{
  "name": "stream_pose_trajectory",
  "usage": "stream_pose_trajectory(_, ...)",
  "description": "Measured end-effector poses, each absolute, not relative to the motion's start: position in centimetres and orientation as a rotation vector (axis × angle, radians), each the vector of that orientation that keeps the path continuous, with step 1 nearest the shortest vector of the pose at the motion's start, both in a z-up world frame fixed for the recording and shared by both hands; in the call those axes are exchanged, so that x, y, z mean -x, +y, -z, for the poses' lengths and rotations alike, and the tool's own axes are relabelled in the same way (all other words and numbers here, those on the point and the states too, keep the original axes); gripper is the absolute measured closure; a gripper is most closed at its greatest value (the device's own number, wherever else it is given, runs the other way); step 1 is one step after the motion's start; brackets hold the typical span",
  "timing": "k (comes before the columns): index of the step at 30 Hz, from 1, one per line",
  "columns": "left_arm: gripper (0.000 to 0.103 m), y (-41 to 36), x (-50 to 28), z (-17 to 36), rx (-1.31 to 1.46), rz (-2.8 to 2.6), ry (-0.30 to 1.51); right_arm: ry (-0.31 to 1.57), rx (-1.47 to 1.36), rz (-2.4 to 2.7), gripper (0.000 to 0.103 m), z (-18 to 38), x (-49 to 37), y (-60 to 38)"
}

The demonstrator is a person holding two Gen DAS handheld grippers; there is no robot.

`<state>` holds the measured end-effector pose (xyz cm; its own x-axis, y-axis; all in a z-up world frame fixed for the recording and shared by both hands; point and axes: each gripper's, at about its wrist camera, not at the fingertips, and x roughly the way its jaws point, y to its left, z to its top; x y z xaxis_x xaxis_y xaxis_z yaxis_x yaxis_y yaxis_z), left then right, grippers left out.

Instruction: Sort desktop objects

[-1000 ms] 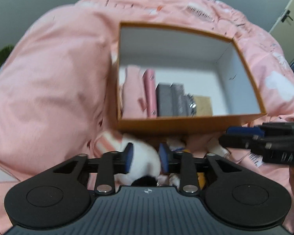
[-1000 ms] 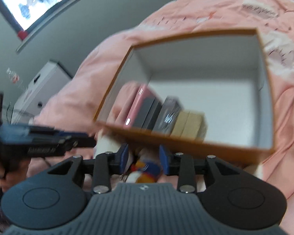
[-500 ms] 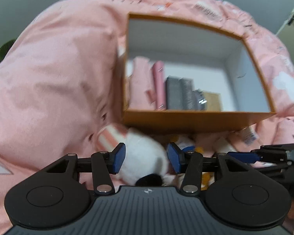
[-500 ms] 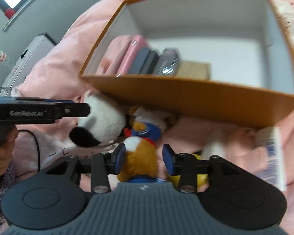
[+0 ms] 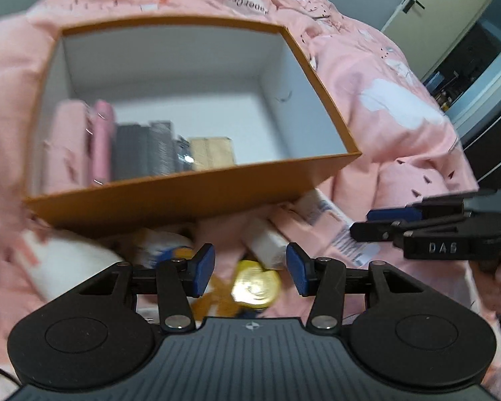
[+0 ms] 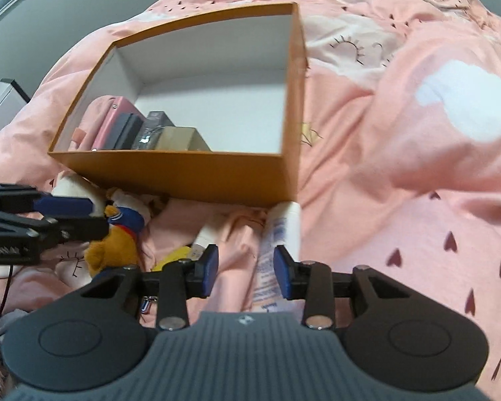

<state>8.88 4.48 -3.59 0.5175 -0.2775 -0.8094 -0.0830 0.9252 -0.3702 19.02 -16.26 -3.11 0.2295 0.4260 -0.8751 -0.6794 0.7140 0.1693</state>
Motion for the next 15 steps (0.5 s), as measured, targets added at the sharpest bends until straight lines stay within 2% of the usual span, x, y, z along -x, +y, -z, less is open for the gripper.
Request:
stream_pose_trajectory(5, 0.048, 4.9, -10.8, 6.2, 0.569, 0.107, 1.067, 1.125, 0.224, -0.732, 0.069, 4.3, -19.7, -17.0)
stream_pose_trajectory(9, 0.048, 5.3, -12.3, 7.8, 0.658, 0.079, 1.102, 1.123, 0.240, -0.709, 0.081, 5.0, -20.6, -16.8)
stream_pose_trajectory(15, 0.048, 5.3, -14.1, 10.0, 0.728, 0.046, 1.174, 1.214, 0.268, -0.717, 0.083, 7.1, -22.5, -16.6)
